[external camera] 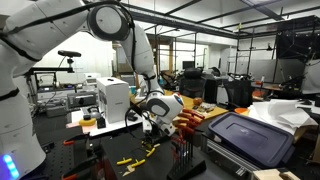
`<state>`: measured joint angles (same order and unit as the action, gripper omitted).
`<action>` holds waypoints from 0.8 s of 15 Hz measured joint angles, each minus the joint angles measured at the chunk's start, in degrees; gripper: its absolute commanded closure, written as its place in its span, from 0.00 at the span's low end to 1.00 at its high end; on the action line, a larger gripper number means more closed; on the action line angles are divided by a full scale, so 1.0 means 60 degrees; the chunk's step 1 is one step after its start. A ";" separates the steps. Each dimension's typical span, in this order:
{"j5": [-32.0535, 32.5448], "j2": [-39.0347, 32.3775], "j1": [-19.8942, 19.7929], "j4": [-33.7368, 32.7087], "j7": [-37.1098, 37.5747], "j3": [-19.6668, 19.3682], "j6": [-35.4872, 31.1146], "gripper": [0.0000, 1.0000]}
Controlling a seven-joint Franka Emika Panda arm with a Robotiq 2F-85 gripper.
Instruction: Pick up the yellow object tool and put on the table
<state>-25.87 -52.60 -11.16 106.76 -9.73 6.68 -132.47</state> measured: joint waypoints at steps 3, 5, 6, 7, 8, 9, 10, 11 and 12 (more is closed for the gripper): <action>0.0025 0.0000 0.0227 0.0101 0.0608 -0.0091 -0.0615 0.37; 0.0072 0.0000 0.0443 0.0148 0.1115 -0.0176 -0.0916 0.22; 0.0096 0.0000 0.0578 0.0155 0.1384 -0.0237 -0.1008 0.13; 0.0132 0.0001 0.0722 0.0156 0.1696 -0.0310 -0.1070 0.07; 0.0161 0.0002 0.0879 0.0156 0.2007 -0.0387 -0.1126 0.01; 0.0175 0.0006 0.1029 0.0156 0.2294 -0.0461 -0.1169 0.00; 0.0193 0.0018 0.1188 0.0157 0.2569 -0.0535 -0.1180 0.00; 0.0226 0.0037 0.1345 0.0157 0.2833 -0.0598 -0.1181 0.00; 0.0311 0.0056 0.1496 0.0156 0.3088 -0.0653 -0.1181 0.00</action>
<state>-24.00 -52.27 -2.18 107.69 8.80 2.76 -139.56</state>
